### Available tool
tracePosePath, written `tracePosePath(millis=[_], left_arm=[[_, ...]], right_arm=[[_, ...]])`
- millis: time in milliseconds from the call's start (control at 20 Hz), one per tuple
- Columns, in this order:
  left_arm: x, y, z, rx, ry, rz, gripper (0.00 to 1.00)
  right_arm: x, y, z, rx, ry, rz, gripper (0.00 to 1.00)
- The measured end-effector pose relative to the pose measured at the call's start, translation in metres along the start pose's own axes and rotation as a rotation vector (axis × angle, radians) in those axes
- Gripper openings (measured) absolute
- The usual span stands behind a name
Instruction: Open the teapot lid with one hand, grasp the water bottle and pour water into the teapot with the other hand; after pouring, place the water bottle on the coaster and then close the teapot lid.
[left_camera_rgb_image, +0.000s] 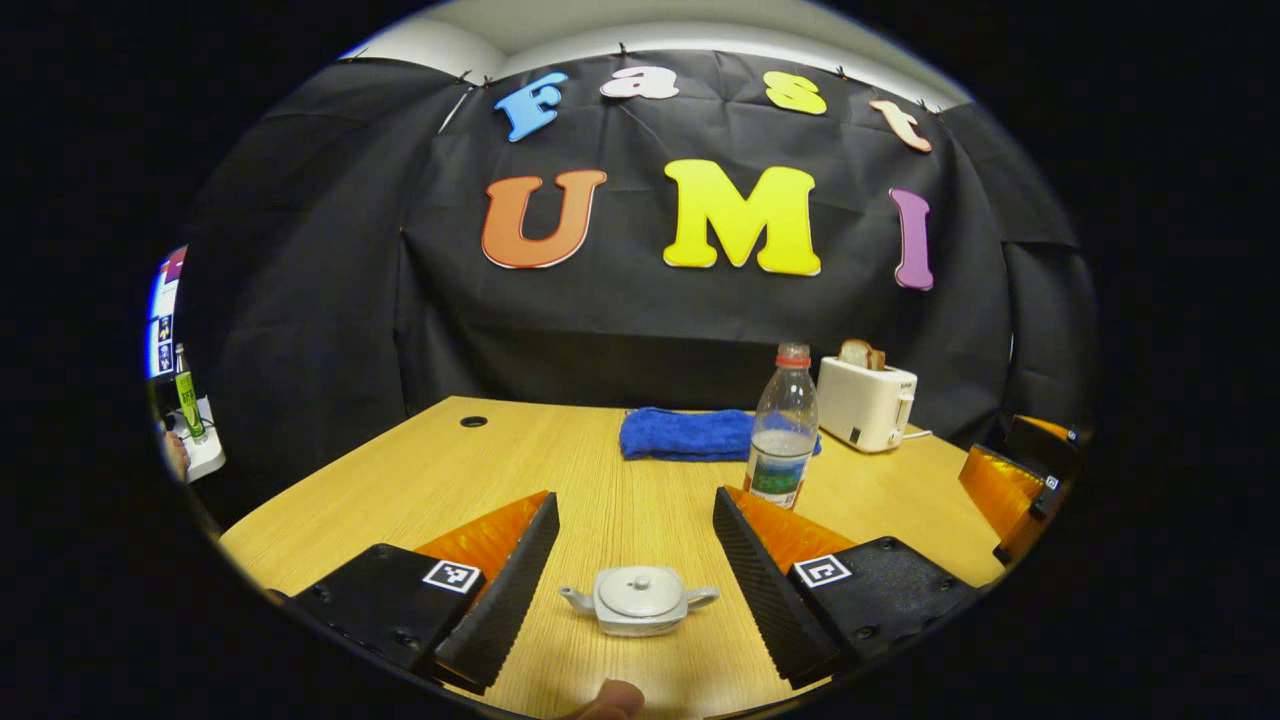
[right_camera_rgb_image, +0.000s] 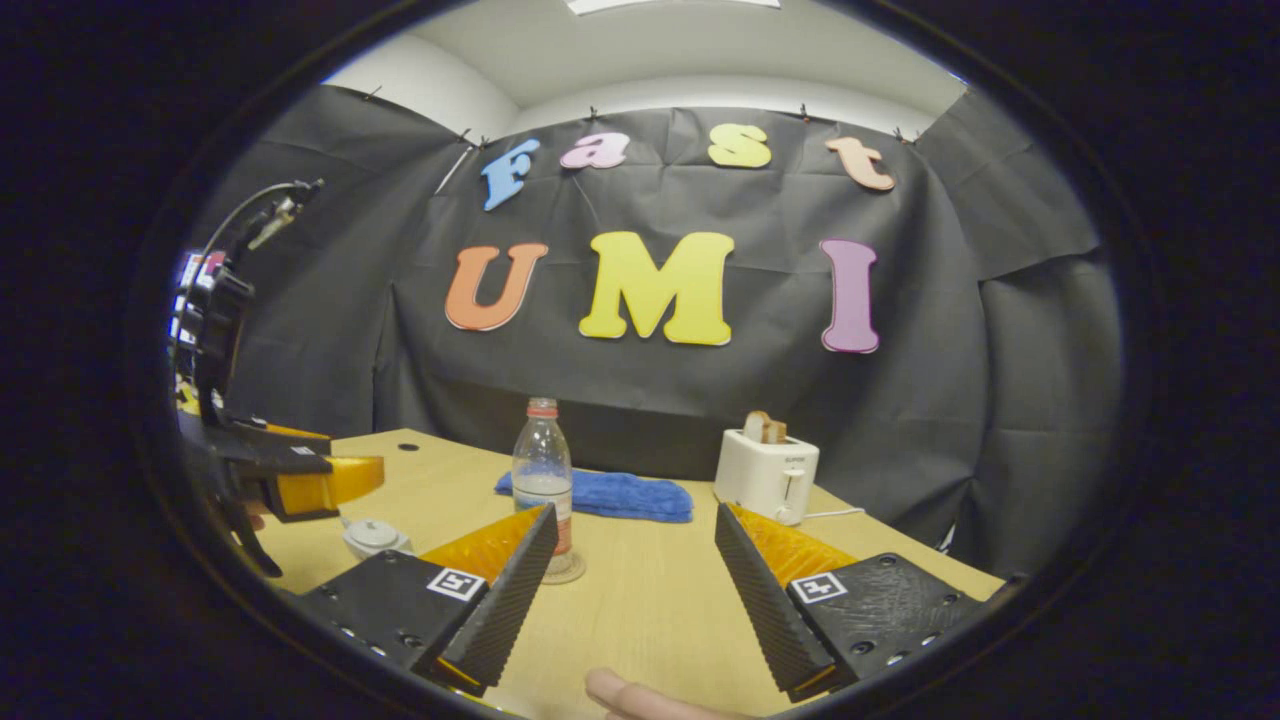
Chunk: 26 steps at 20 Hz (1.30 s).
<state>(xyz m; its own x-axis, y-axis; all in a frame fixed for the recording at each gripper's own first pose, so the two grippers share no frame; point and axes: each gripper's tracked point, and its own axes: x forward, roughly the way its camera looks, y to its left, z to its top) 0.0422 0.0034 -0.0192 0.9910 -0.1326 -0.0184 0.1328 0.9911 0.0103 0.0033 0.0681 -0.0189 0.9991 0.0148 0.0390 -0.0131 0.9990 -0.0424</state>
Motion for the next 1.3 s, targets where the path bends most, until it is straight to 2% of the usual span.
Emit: tracePosePath(millis=[150, 300, 400, 450, 800, 850, 900, 1100, 1300], left_arm=[[-0.017, 0.005, 0.019, -0.026, -0.033, 0.011, 1.00], [-0.027, 0.007, 0.026, -0.003, -0.048, 0.019, 1.00], [-0.028, 0.008, 0.025, 0.012, -0.047, 0.028, 1.00], [-0.028, 0.005, 0.023, 0.016, -0.040, 0.019, 1.00], [-0.028, 0.000, 0.021, 0.052, -0.039, 0.016, 1.00], [-0.028, -0.001, 0.020, 0.053, -0.037, 0.017, 1.00], [-0.028, -0.002, 0.019, 0.052, -0.036, 0.012, 1.00], [-0.028, -0.003, 0.016, 0.052, -0.029, 0.010, 1.00], [-0.028, -0.005, 0.017, 0.052, -0.028, 0.002, 1.00]], right_arm=[[-0.008, -0.012, 0.006, 0.024, 0.030, -0.033, 0.97], [-0.015, -0.023, 0.008, 0.060, 0.070, -0.060, 0.95], [-0.017, -0.033, 0.015, 0.067, 0.060, -0.080, 0.97], [-0.018, -0.035, 0.014, 0.068, 0.058, -0.086, 0.95], [-0.013, -0.036, 0.011, 0.058, 0.068, -0.078, 0.95], [-0.013, -0.038, 0.010, 0.054, 0.067, -0.080, 0.97], [-0.012, -0.038, 0.011, 0.048, 0.067, -0.082, 0.95], [-0.011, -0.034, 0.008, 0.043, 0.073, -0.074, 0.98], [-0.010, -0.031, 0.005, 0.034, 0.080, -0.060, 0.95]])
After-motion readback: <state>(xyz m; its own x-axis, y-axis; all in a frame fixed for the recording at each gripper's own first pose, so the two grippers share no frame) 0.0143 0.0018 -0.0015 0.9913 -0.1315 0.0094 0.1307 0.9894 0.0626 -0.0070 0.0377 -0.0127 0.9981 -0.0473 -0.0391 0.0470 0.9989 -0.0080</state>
